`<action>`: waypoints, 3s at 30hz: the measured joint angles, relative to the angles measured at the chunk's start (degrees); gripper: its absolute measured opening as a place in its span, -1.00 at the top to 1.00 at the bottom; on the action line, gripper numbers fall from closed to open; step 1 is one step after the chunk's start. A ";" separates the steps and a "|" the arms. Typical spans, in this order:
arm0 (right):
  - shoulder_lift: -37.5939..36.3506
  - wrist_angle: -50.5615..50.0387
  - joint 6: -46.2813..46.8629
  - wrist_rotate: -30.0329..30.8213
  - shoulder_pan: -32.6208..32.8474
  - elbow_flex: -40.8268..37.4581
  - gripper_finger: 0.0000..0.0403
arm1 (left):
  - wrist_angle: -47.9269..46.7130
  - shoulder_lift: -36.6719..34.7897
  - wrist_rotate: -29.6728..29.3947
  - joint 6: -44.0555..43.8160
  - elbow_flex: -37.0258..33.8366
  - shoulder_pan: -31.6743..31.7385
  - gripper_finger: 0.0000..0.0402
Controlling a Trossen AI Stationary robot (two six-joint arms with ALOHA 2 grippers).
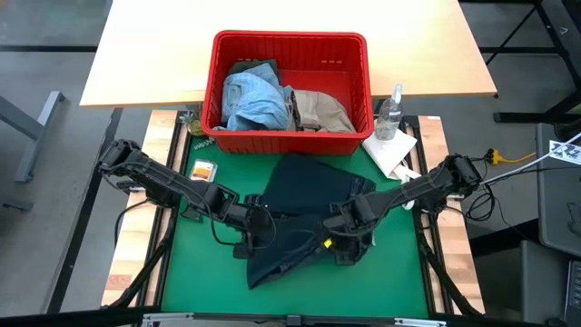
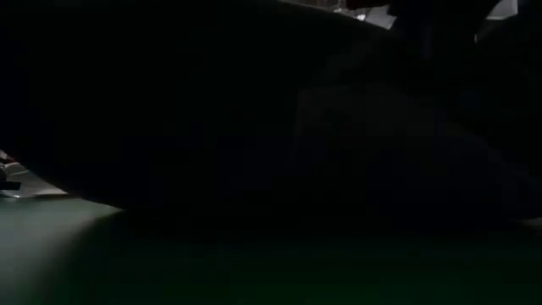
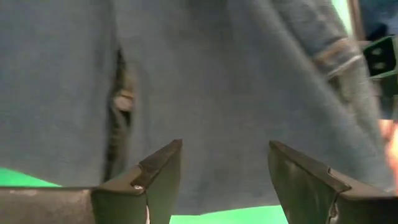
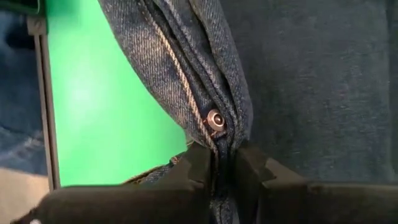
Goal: Fold laundry
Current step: Fold the dark blue jeans
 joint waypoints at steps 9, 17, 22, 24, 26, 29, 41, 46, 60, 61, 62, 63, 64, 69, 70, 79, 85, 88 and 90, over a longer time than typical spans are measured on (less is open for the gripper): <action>0.00 1.70 -1.16 -0.26 -3.15 0.02 0.81 | -1.03 -0.01 9.93 -7.21 0.00 -0.30 -0.13; 0.00 2.62 -1.24 -0.39 -3.37 0.02 0.81 | -0.90 0.00 11.97 -14.84 0.00 -2.62 -0.13; 0.00 3.44 -1.20 -0.96 -3.70 0.02 0.81 | 0.17 0.00 11.89 -18.14 0.00 -4.91 -0.13; 0.00 3.44 -1.17 -1.28 -4.05 0.02 0.81 | 0.17 -0.02 11.79 -18.14 0.00 -6.33 -0.13; 0.00 3.52 -1.11 -1.32 -4.51 0.02 0.81 | 0.19 0.00 11.36 -18.69 0.00 -7.77 -0.13; 0.00 3.93 -1.11 -1.32 -5.51 0.02 0.81 | 0.13 0.00 8.67 -20.29 0.00 -9.73 -0.13; 0.00 6.65 -1.11 -2.02 -9.36 0.04 0.80 | -0.09 0.00 4.96 -24.26 0.00 -11.13 -0.13; 0.00 6.91 -1.13 -2.21 -9.38 0.04 0.80 | -0.09 0.00 3.88 -24.27 0.00 -11.13 -0.13; 0.00 7.86 -0.79 -2.82 -11.97 0.04 0.80 | -0.09 0.00 2.20 -24.26 0.00 -11.13 -0.13; 0.00 7.90 -0.76 -2.86 -12.10 0.04 0.80 | -0.09 0.00 1.95 -24.26 0.00 -11.13 -0.13; 0.00 7.90 -0.75 -2.84 -12.45 0.04 0.80 | -0.09 0.00 1.71 -24.26 0.00 -11.13 -0.13; 0.00 7.92 -0.71 -2.88 -12.67 0.04 0.80 | -0.09 0.00 1.41 -24.26 0.00 -11.13 -0.13; 0.00 7.92 -0.67 -2.95 -12.74 0.04 0.80 | -0.09 0.00 1.35 -24.26 0.00 -11.13 -0.13; -0.01 7.94 -0.64 -3.02 -13.03 0.04 0.80 | -0.09 0.00 1.01 -24.22 0.00 -11.13 -0.13; -0.01 7.94 -0.63 -3.02 -13.03 0.04 0.80 | -0.09 0.00 0.92 -24.21 0.00 -11.13 -0.13; -0.02 7.96 -0.64 -3.26 -13.03 0.04 0.80 | -0.07 1.72 -2.81 -24.09 0.00 -11.10 -0.13; -0.02 7.64 -1.63 -4.35 -13.03 0.09 0.80 | -1.25 2.34 -5.33 -25.49 0.02 -11.11 -0.01; -0.26 7.02 -3.20 -5.55 -12.25 0.09 0.80 | -1.79 2.40 -7.29 -26.00 0.02 -10.38 0.30; -0.79 6.38 -3.93 -5.81 -11.41 0.09 0.80 | -1.91 2.40 -7.66 -24.21 0.02 -9.49 0.59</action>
